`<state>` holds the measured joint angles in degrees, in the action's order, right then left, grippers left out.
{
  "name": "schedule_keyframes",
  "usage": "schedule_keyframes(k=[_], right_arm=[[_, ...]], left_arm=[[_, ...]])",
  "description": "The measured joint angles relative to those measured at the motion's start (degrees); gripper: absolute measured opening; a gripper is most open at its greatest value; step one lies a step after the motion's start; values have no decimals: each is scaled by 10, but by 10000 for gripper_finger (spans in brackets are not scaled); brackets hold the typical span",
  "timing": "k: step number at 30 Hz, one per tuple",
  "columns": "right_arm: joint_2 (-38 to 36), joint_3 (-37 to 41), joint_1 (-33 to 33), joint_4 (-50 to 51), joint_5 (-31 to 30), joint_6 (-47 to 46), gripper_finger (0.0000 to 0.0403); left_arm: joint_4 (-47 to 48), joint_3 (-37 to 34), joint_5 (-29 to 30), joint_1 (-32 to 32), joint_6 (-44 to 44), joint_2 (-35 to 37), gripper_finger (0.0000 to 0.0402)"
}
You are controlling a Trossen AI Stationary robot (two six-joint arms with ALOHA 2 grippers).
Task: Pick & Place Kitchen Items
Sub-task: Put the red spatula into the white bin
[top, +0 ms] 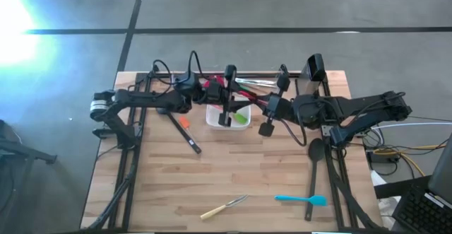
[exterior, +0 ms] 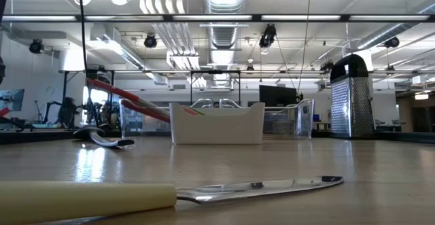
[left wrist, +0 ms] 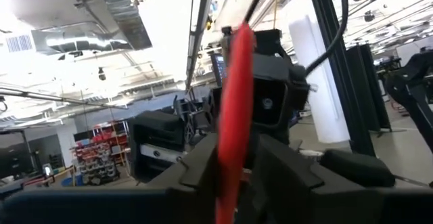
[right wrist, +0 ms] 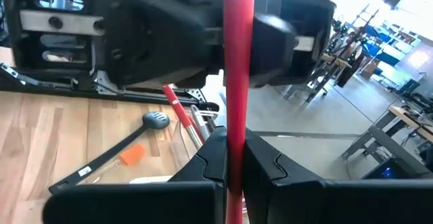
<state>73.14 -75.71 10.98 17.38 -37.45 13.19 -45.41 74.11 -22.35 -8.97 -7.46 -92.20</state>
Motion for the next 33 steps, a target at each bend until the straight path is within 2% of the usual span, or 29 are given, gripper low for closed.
schedule_keyframes(k=[4,14,20,28,33], right_arm=[[0,2,0,2,2,-4,11],[0,3,0,5,3,-8,13],[-1,2,0,14,2,-32,42],[-21,-44,5,204,-3,-106,106],[-31,-77,5,371,-3,-201,148]], left_arm=[[4,3,0,0,-5,0,31],[15,3,0,0,-10,1,31],[20,3,0,0,-4,2,31],[59,2,4,-8,-4,6,31],[141,1,12,-23,-10,30,31]])
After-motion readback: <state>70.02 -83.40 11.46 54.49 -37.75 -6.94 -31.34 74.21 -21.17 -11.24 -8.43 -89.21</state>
